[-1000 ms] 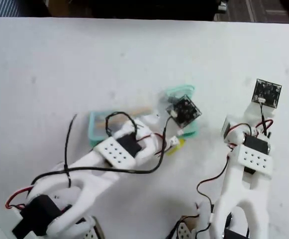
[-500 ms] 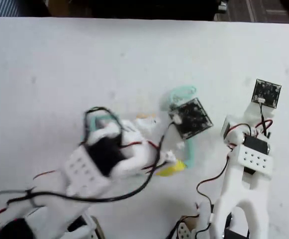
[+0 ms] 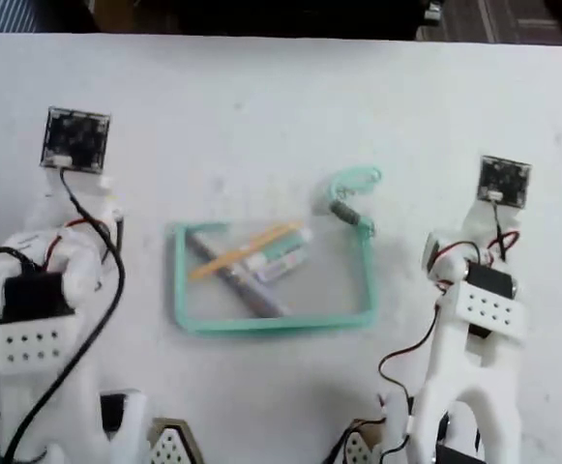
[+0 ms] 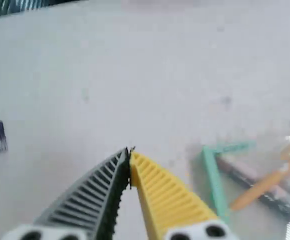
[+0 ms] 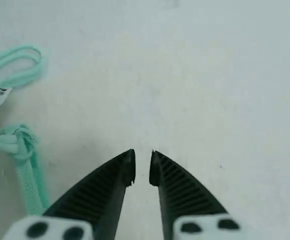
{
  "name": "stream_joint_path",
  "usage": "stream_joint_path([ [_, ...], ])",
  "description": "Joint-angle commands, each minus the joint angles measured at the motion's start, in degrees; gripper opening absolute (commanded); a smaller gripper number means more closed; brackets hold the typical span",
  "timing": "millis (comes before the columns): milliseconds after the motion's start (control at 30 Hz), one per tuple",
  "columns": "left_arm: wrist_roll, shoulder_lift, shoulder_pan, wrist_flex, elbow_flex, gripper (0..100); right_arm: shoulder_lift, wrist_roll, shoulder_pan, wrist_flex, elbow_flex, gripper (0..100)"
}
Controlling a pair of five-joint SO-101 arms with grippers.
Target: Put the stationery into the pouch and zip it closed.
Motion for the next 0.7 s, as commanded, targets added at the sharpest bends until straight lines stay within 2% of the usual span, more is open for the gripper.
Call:
stream_joint_path([
  [0, -3.5, 8.0, -3.6, -15.9, 11.8, 2, 0.1, 3.9, -4.0, -2.2, 0.4, 1.8],
  [200, -5.5, 24.8, -2.9, -18.8, 11.1, 2, 12.5, 10.3, -10.4, -3.5, -2.3, 1.8],
  [467, -5.0, 45.1, 1.2, -16.4, 1.1, 2, 28.5, 11.0, -10.0, 3.9, -14.1, 1.8],
  [667, 2.6, 48.3, 5.0, -14.5, -2.8, 2, 28.6, 11.2, -18.0, 8.7, -14.0, 1.8],
])
